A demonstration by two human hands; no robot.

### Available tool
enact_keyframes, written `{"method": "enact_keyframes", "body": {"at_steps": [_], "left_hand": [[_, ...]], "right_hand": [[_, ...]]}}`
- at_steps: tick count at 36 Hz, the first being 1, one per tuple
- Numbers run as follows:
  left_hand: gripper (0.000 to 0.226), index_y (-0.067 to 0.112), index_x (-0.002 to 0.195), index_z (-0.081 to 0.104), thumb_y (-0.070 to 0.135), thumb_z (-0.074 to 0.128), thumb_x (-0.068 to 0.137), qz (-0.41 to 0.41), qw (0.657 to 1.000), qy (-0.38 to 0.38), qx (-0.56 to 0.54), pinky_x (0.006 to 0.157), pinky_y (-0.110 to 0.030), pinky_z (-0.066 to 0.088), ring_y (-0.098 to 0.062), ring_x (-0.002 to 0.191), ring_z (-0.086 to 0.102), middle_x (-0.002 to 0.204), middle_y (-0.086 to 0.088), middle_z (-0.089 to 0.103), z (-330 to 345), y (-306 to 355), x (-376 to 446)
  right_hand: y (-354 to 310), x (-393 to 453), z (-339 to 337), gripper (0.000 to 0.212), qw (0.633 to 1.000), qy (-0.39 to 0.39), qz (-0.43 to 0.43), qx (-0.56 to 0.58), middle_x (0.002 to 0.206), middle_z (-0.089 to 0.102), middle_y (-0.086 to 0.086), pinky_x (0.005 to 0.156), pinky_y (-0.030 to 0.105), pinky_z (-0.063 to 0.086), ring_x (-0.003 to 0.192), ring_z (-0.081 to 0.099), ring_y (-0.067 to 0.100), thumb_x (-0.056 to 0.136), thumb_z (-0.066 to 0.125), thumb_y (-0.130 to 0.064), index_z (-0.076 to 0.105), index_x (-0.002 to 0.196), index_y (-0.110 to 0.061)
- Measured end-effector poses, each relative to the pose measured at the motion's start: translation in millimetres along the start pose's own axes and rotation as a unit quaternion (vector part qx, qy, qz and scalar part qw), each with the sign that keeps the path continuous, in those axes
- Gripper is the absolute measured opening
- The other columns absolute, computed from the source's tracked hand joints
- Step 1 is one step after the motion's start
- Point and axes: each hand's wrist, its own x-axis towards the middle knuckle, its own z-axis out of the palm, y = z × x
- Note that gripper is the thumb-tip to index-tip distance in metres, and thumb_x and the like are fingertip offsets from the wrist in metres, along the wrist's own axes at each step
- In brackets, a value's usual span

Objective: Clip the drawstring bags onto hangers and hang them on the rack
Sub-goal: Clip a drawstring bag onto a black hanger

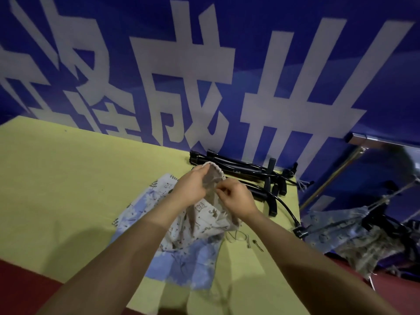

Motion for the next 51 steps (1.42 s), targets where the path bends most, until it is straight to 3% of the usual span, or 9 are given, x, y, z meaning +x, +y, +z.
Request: {"method": "enact_keyframes", "body": {"at_steps": [7,10,15,22,31,38,42,47,51], "left_hand": [[0.056,0.014,0.137,0.042,0.005,0.052,0.083,-0.053,0.998,-0.013,0.015,0.091,-0.042,0.048,-0.028,0.117,0.049,0.133,-0.008,0.048,2,5,11],[0.052,0.016,0.138,0.041,0.007,0.048,0.087,-0.088,0.995,-0.005,0.049,0.084,-0.04,0.049,-0.029,0.117,0.048,0.132,-0.008,0.048,9,10,20],[0.044,0.018,0.133,0.044,0.012,0.049,0.09,-0.131,0.988,0.003,0.085,0.072,-0.035,0.043,-0.029,0.11,0.054,0.127,-0.007,0.05,20,14,34],[0.038,0.012,0.128,0.051,0.012,0.048,0.091,-0.136,0.988,0.004,0.073,0.076,-0.036,0.046,-0.031,0.107,0.057,0.127,-0.01,0.052,30,11,48],[0.04,0.014,0.128,0.053,0.008,0.044,0.09,-0.134,0.989,0.01,0.067,0.068,-0.03,0.042,-0.028,0.102,0.059,0.124,-0.009,0.054,43,6,60],[0.04,0.016,0.126,0.056,0.008,0.044,0.089,-0.131,0.989,0.015,0.067,0.07,-0.032,0.046,-0.029,0.1,0.06,0.123,-0.009,0.057,41,4,58],[0.038,0.014,0.123,0.058,0.007,0.045,0.088,-0.129,0.989,0.016,0.067,0.073,-0.034,0.048,-0.029,0.099,0.06,0.122,-0.009,0.058,39,8,50],[0.034,0.014,0.121,0.059,0.01,0.046,0.09,-0.116,0.99,0.022,0.074,0.077,-0.034,0.048,-0.029,0.102,0.06,0.123,-0.007,0.058,32,13,36],[0.04,0.017,0.128,0.055,0.009,0.046,0.09,-0.113,0.99,0.034,0.077,0.075,-0.034,0.048,-0.028,0.104,0.059,0.126,-0.006,0.057,25,15,28]], "right_hand": [[15,20,-11,0.015,0.995,0.074,0.068,0.007,0.084,0.055,-0.004,0.06,0.03,0.043,0.074,0.053,0.014,0.093,0.054,-0.029,0.056,0.085,-0.016],[31,34,-14,0.005,0.991,0.078,0.103,-0.016,0.096,0.056,0.001,0.069,0.034,0.049,0.087,0.056,0.019,0.092,0.054,-0.019,0.055,0.094,-0.014],[71,54,-10,0.042,0.976,-0.078,0.147,-0.14,0.133,0.049,0.009,0.097,0.043,0.044,0.119,0.048,0.029,0.092,0.053,-0.017,0.046,0.133,-0.012],[105,69,2,0.057,0.938,-0.197,0.134,-0.253,0.144,0.04,0.013,0.108,0.042,0.029,0.131,0.04,0.033,0.095,0.051,-0.032,0.029,0.143,-0.011],[116,84,21,0.048,0.923,-0.209,0.12,-0.3,0.133,0.047,0.012,0.099,0.042,0.038,0.124,0.046,0.033,0.092,0.055,-0.033,0.037,0.132,-0.012],[105,87,9,0.057,0.931,-0.197,0.084,-0.295,0.123,0.053,0.009,0.065,0.034,0.041,0.102,0.061,0.031,0.086,0.062,-0.042,0.036,0.127,-0.012],[90,82,-4,0.068,0.937,-0.176,0.062,-0.295,0.116,0.058,0.01,0.067,0.034,0.039,0.1,0.061,0.032,0.082,0.06,-0.054,0.035,0.128,-0.01],[71,69,-26,0.062,0.952,-0.129,0.068,-0.27,0.085,0.053,0.002,0.06,0.033,0.042,0.083,0.06,0.029,0.078,0.063,-0.053,0.036,0.118,-0.014],[58,55,-44,0.058,0.963,-0.08,0.059,-0.252,0.087,0.054,0.002,0.061,0.032,0.041,0.079,0.057,0.027,0.078,0.062,-0.05,0.037,0.115,-0.015]]}}
